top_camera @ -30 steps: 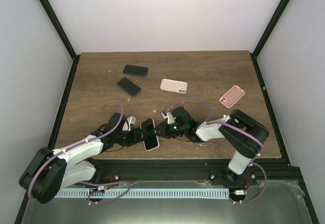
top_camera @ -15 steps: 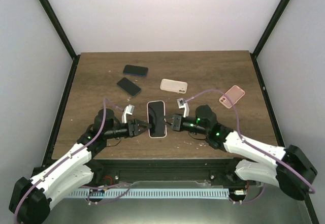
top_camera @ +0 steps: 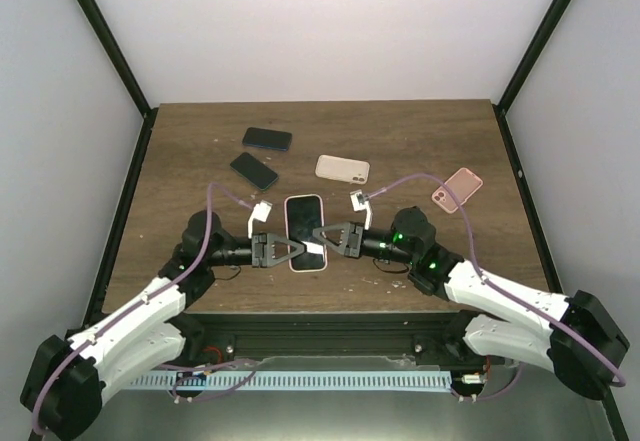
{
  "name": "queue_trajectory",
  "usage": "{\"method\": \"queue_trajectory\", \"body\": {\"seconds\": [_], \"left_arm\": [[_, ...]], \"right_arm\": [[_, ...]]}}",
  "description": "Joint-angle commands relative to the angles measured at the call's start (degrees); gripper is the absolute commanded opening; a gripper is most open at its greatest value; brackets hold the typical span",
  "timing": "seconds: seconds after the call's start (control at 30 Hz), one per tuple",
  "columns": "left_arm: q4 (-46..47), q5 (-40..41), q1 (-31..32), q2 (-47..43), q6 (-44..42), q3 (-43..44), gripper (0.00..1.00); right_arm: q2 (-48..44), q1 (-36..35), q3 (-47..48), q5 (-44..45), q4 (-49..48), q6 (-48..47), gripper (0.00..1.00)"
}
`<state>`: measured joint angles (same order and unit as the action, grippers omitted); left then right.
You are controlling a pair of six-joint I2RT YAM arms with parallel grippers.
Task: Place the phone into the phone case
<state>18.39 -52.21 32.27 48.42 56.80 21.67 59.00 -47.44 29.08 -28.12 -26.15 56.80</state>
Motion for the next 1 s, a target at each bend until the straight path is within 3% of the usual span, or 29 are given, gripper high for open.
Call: {"method": "queue_trajectory", "body": {"seconds": [0.0, 0.17, 0.27, 0.4, 0.5, 0.63, 0.8, 0.87, 0.97], "left_arm": [[6.2, -3.7, 0.3, 1.2, -0.9, -0.6, 0.33], [11.4, -2.8, 0.3, 1.8, 0.1, -2.3, 0.19], [13.5, -2.9, 0.3, 1.7, 0.5, -2.9, 0.14], [16.2, -6.1, 0.5, 0.4, 0.5, -2.7, 0.07], [12.9, -7.2, 0.7, -1.1, -3.1, -1.4, 0.0], [12.6, -6.6, 1.9, -2.2, -4.3, -1.1, 0.0], [12.3, -7.0, 5.8, -0.8, -5.4, 0.2, 0.0], [11.0, -7.4, 7.3, 0.4, -6.5, 1.6, 0.0], [12.7, -8.3, 8.3, 2.0, -6.0, 2.5, 0.0]], "right_arm": [[-0.3, 0.1, -0.3, -1.5, -6.2, 1.9, 0.05], [-0.8, 0.0, -2.1, -1.7, -9.0, 3.3, 0.05], [-2.0, 0.0, -1.3, -2.3, -4.3, 0.7, 0.08], [-7.6, 0.2, 1.4, 0.6, 7.1, -5.8, 0.34], [-11.1, 0.4, 4.4, 2.6, 14.3, -8.3, 0.51], [-13.8, 0.5, 9.9, 9.4, 26.3, -10.1, 0.63], [-13.3, 0.5, 13.2, 11.1, 31.3, -8.4, 0.84], [-11.9, 0.5, 14.7, 8.8, 30.3, -8.3, 0.86], [-10.5, 0.6, 15.2, 3.6, 26.1, -7.8, 0.81]]}}
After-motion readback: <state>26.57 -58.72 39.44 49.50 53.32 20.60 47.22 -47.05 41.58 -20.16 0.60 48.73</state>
